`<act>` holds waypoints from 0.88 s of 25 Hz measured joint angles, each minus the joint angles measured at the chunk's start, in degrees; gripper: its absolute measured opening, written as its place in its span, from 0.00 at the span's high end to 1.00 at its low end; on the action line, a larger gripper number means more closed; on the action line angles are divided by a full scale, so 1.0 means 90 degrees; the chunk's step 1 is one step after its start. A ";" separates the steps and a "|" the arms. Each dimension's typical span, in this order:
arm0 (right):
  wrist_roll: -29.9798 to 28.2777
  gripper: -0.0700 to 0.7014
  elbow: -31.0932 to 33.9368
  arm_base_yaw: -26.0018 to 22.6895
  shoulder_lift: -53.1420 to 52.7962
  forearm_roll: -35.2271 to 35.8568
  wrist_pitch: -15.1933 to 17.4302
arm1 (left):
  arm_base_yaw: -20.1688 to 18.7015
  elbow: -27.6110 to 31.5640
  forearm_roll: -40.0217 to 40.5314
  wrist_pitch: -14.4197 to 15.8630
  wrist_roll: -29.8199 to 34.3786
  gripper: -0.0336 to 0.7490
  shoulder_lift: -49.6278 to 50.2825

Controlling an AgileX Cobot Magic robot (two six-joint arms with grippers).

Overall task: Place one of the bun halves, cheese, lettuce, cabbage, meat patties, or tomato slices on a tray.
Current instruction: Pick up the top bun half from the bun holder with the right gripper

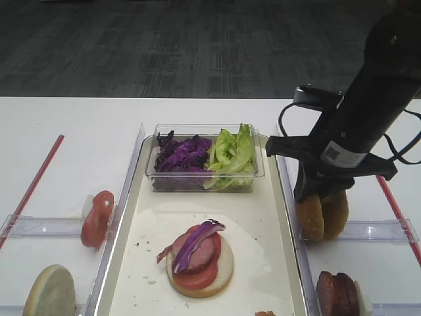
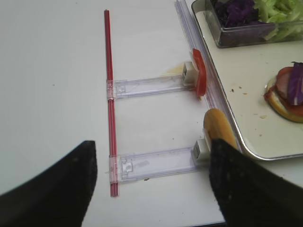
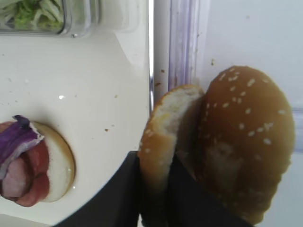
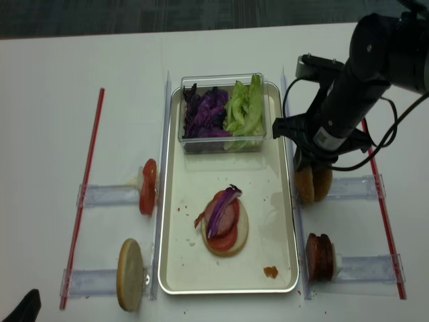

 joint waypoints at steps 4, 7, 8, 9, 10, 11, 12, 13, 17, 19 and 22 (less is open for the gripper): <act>0.0029 0.72 -0.0203 0.0000 0.0000 -0.0027 0.0224 | 0.0000 0.0000 0.0000 0.0000 0.0000 0.36 0.0000; 0.0029 0.72 -0.0280 0.0000 0.0000 -0.0044 0.0341 | 0.0000 0.0000 0.0000 0.0000 0.0000 0.36 0.0000; 0.0029 0.72 -0.0296 0.0000 0.0000 -0.0044 0.0374 | 0.0000 0.0000 0.0000 0.0000 0.0000 0.36 0.0000; 0.0029 0.72 -0.0309 0.0000 0.0000 -0.0044 0.0409 | 0.0000 0.0000 0.0000 0.0000 0.0000 0.36 0.0000; 0.0029 0.72 -0.0334 0.0000 0.0000 -0.0044 0.0438 | 0.0000 0.0000 0.0000 0.0000 0.0000 0.36 0.0000; 0.0029 0.72 -0.0344 0.0000 0.0000 -0.0044 0.0470 | 0.0000 0.0000 0.0000 0.0000 0.0000 0.36 0.0000; 0.0029 0.72 -0.0359 0.0000 0.0000 -0.0044 0.0484 | 0.0000 0.0000 0.0000 0.0000 0.0000 0.36 0.0000; 0.0029 0.72 -0.0368 0.0000 0.0000 -0.0044 0.0499 | 0.0000 0.0000 0.0000 0.0000 0.0000 0.36 0.0000; 0.0029 0.72 -0.0368 0.0000 0.0000 -0.0044 0.0548 | 0.0000 0.0000 0.0000 0.0000 0.0000 0.36 0.0000; 0.0029 0.72 -0.0368 0.0000 0.0000 -0.0044 0.0577 | 0.0000 0.0000 0.0000 0.0000 0.0000 0.36 0.0000; 0.0029 0.72 -0.0384 0.0000 0.0000 -0.0032 0.0639 | 0.0000 0.0000 0.0000 0.0000 0.0000 0.36 0.0000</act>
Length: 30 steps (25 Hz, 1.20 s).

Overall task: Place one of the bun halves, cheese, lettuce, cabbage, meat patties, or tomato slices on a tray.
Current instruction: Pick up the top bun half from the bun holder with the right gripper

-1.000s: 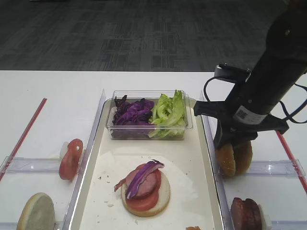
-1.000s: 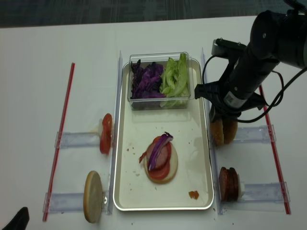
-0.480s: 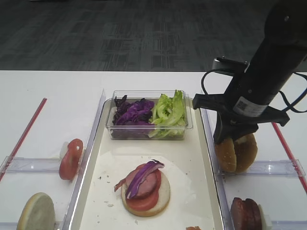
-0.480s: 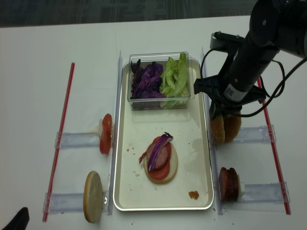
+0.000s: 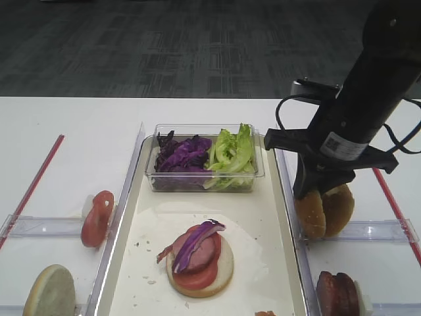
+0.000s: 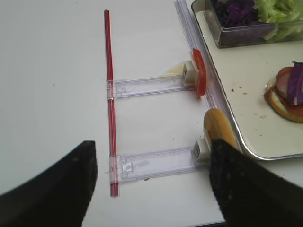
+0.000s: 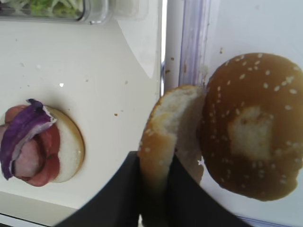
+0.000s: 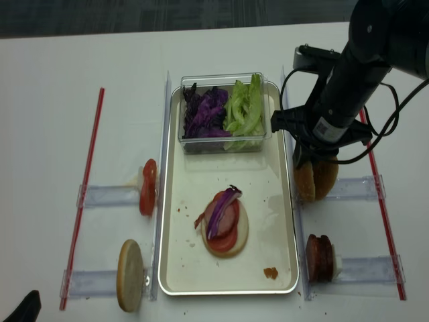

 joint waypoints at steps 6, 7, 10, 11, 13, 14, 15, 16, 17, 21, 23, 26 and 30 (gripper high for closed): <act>0.0000 0.73 -0.0044 0.0000 -0.0085 0.0101 0.0064 | 0.0000 0.0000 0.0000 0.0000 0.0000 0.36 0.0000; 0.0000 0.73 -0.0044 0.0000 -0.0121 0.0104 0.0080 | 0.0000 0.0000 0.0000 0.0000 0.0000 0.36 0.0000; 0.0000 0.73 -0.0044 0.0000 -0.0168 0.0120 0.0110 | 0.0000 0.0000 0.0000 0.0000 0.0000 0.36 0.0000; -0.0014 0.73 -0.0044 0.0000 -0.0168 0.0139 0.0138 | 0.0000 0.0000 0.0000 0.0000 0.0000 0.36 0.0000; -0.0044 0.73 -0.0044 0.0000 -0.0168 0.0222 0.0180 | 0.0000 0.0000 0.0000 0.0000 0.0000 0.36 0.0000; -0.0044 0.73 -0.0044 0.0000 -0.0168 0.0247 0.0186 | 0.0000 0.0000 0.0000 0.0000 0.0000 0.36 0.0000; -0.0056 0.73 -0.0044 0.0000 -0.0168 0.0290 0.0201 | 0.0000 0.0000 0.0000 0.0000 0.0000 0.36 0.0000; -0.0073 0.73 -0.0044 0.0000 -0.0168 0.0344 0.0201 | 0.0000 0.0000 0.0000 0.0000 0.0000 0.36 0.0000; -0.0073 0.73 -0.0044 0.0000 -0.0168 0.0382 0.0201 | 0.0000 0.0000 0.0000 0.0000 0.0000 0.36 0.0000; -0.0335 0.73 -0.0044 0.0000 -0.0196 0.0709 0.0201 | 0.0000 0.0000 0.0000 0.0000 0.0000 0.36 0.0000; -0.0512 0.73 -0.0044 0.0000 -0.0233 0.1024 0.0201 | 0.0000 0.0000 0.0000 0.0000 0.0000 0.36 0.0000; -0.0755 0.74 -0.0055 0.0000 -0.0233 0.1390 0.0238 | 0.0000 0.0000 0.0000 0.0000 0.0000 0.36 0.0000; -0.0921 0.74 -0.0055 0.0000 -0.0233 0.1580 0.0331 | 0.0000 0.0000 0.0000 0.0000 0.0000 0.36 0.0000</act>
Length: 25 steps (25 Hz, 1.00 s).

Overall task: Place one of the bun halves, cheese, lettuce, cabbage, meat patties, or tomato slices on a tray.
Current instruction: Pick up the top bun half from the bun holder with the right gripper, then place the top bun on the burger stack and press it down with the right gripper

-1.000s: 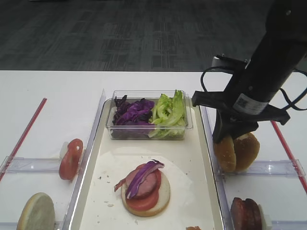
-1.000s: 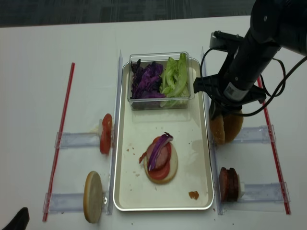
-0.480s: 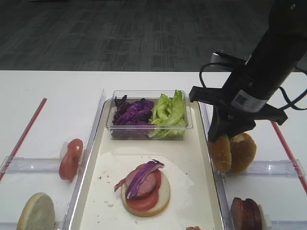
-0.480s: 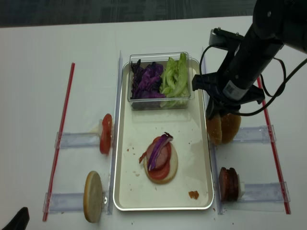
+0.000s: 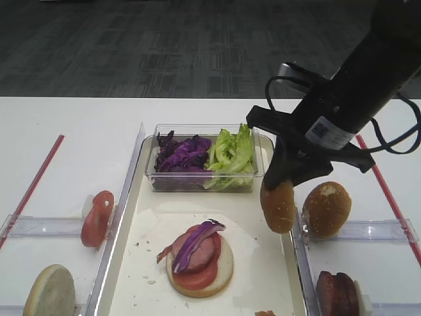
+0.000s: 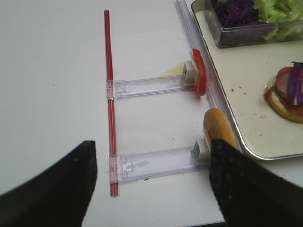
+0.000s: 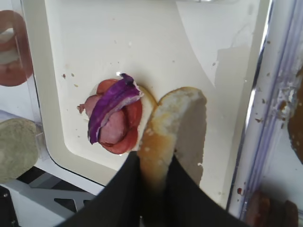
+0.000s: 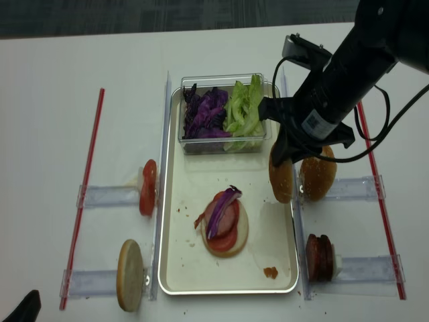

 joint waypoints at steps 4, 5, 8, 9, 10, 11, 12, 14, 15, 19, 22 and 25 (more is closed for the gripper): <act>-0.0298 0.74 0.0000 0.0000 0.0000 0.0357 0.0014 | 0.0000 0.0000 0.0000 0.0000 0.0000 0.36 0.0000; -0.0397 0.74 0.0000 0.0000 0.0000 0.0454 0.0014 | 0.0000 0.0000 0.0000 0.0000 0.0000 0.36 0.0000; -0.0726 0.74 0.0097 0.0000 -0.0088 0.0905 -0.0081 | 0.0000 0.0000 0.0000 0.0000 0.0000 0.36 0.0000; -0.0874 0.74 0.0182 0.0000 -0.0163 0.1061 -0.0151 | 0.0000 0.0000 0.0000 0.0000 0.0000 0.36 0.0000; -0.1041 0.74 0.0299 0.0000 -0.0239 0.1248 -0.0244 | 0.0000 0.0000 0.0000 0.0000 0.0000 0.36 0.0000; -0.1193 0.74 0.0413 0.0000 -0.0304 0.1412 -0.0325 | 0.0000 0.0000 0.0000 0.0000 0.0000 0.36 0.0000; -0.1314 0.74 0.0514 0.0000 -0.0372 0.1537 -0.0386 | 0.0000 0.0000 0.0000 0.0000 0.0000 0.36 0.0000; -0.1604 0.74 0.0686 0.0000 -0.0497 0.1879 -0.0465 | 0.0000 0.0000 0.0000 0.0000 0.0000 0.36 0.0000; -0.1748 0.74 0.0792 0.0000 -0.0536 0.2092 -0.0507 | 0.0000 0.0000 0.0000 0.0000 0.0000 0.36 0.0000; -0.2560 0.74 0.1265 0.0000 -0.0679 0.3163 -0.0619 | 0.0000 0.0000 0.0000 0.0000 0.0000 0.36 0.0000; -0.3182 0.74 0.1665 0.0000 -0.0694 0.4037 -0.0648 | 0.0000 0.0000 0.0000 0.0000 0.0000 0.36 0.0000; -0.3775 0.74 0.2017 0.0000 -0.0697 0.4707 -0.0648 | 0.0000 0.0000 0.0000 0.0000 0.0000 0.36 0.0000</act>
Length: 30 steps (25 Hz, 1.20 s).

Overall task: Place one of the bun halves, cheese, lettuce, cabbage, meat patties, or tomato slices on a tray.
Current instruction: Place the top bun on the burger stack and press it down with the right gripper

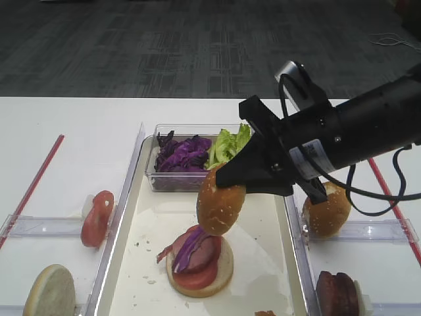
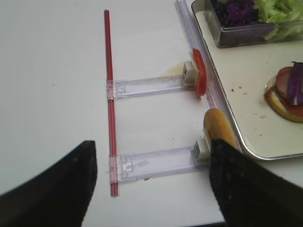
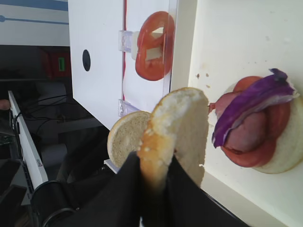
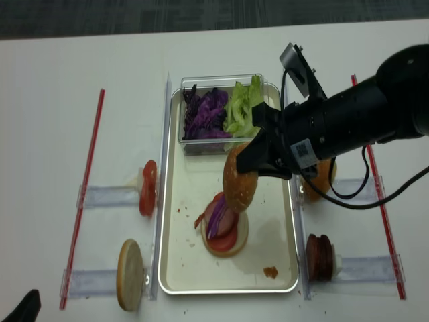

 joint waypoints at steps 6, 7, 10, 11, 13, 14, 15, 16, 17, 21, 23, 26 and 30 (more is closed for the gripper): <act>-0.0803 0.74 0.0338 0.0000 0.0000 0.0849 0.0039 | 0.0000 0.0000 0.0000 0.0000 0.0000 0.36 0.0000; -0.0955 0.74 0.0396 0.0000 0.0000 0.1008 0.0039 | 0.0000 0.0000 0.0000 0.0000 0.0000 0.36 0.0000; -0.1347 0.74 0.0525 0.0000 0.0000 0.1430 0.0051 | 0.0000 0.0000 0.0000 0.0000 0.0000 0.36 0.0000; -0.1444 0.74 0.0541 0.0000 0.0028 0.1538 0.0085 | 0.0000 0.0000 0.0000 0.0000 0.0000 0.36 0.0000; -0.1599 0.74 0.0545 0.0000 0.0141 0.1687 0.0183 | 0.0000 0.0000 0.0000 0.0000 0.0000 0.36 0.0000; -0.1693 0.74 0.0545 0.0000 0.0230 0.1772 0.0275 | 0.0000 0.0000 0.0000 0.0000 0.0000 0.36 0.0000; -0.1792 0.74 0.0556 0.0000 0.0313 0.1874 0.0378 | 0.0000 0.0000 0.0000 0.0000 0.0000 0.36 0.0000; -0.1924 0.74 0.0556 0.0000 0.0418 0.1968 0.0477 | 0.0000 0.0000 0.0000 0.0000 0.0000 0.36 0.0000; -0.2053 0.74 0.0556 0.0000 0.0527 0.2079 0.0600 | 0.0000 0.0000 0.0000 0.0000 0.0000 0.36 0.0000; -0.2457 0.75 0.0556 0.0000 0.0898 0.2284 0.0981 | 0.0000 0.0000 0.0000 0.0000 0.0000 0.36 0.0000; -0.2612 0.75 0.0556 0.0000 0.1005 0.2310 0.1020 | 0.0000 0.0000 0.0000 0.0000 0.0000 0.36 0.0000; -0.2765 0.75 0.0556 0.0000 0.1164 0.2325 0.1055 | 0.0000 0.0000 0.0000 0.0000 0.0000 0.36 0.0000; -0.2882 0.75 0.0556 0.0000 0.1452 0.2347 0.1089 | 0.0000 0.0000 0.0000 0.0000 0.0000 0.36 0.0000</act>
